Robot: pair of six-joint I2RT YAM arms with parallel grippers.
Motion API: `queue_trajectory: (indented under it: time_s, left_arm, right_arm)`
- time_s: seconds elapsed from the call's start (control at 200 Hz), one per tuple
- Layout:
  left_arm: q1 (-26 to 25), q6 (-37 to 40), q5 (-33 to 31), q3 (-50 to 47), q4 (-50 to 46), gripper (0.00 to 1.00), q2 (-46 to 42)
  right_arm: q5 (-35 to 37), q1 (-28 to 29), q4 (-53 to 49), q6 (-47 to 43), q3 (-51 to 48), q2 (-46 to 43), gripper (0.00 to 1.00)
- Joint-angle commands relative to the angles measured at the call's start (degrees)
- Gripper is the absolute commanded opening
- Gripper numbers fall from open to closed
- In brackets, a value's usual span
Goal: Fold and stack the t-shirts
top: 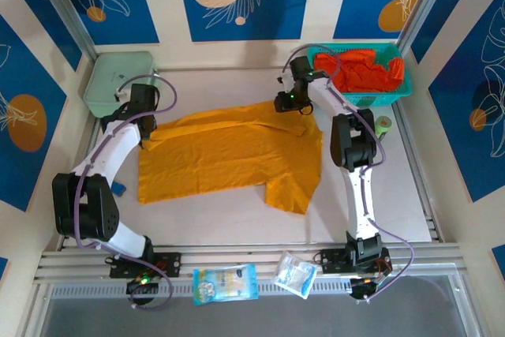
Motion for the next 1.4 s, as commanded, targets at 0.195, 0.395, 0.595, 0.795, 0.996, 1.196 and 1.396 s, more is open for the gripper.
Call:
queue_trajectory:
  time_s: [0.195,0.395,0.595,0.795,0.996,1.196,1.396]
  left_arm:
    - [-0.28,-0.28,2.98,2.48,-2.68,0.99,1.02]
    - [-0.28,-0.19,3.03,2.16,-2.62,0.99,1.42]
    - [-0.28,-0.19,3.30,2.40,-2.42,0.99,1.81]
    - [-0.28,-0.28,3.80,2.83,-2.50,0.99,1.94]
    - [-0.24,-0.28,3.78,2.78,-2.46,0.99,1.94]
    - [-0.28,-0.47,4.21,3.01,-2.51,0.99,2.29]
    - [-0.28,-0.72,4.46,2.94,-2.51,0.99,2.38]
  right_arm:
    - [-7.04,1.97,-10.86,-3.70,17.99,12.13,0.42]
    - [-7.64,2.76,-13.84,-3.23,23.40,16.04,0.43]
    - [-8.52,3.10,-14.22,-3.35,22.22,15.74,0.39]
    - [-9.70,3.10,-13.97,-3.20,21.62,14.57,0.33]
    - [-9.79,3.19,-14.04,-3.17,21.35,13.38,0.33]
    - [-9.53,3.34,-13.96,-3.48,20.65,12.05,0.36]
    - [-9.88,3.39,-14.22,-3.74,19.94,11.87,0.28]
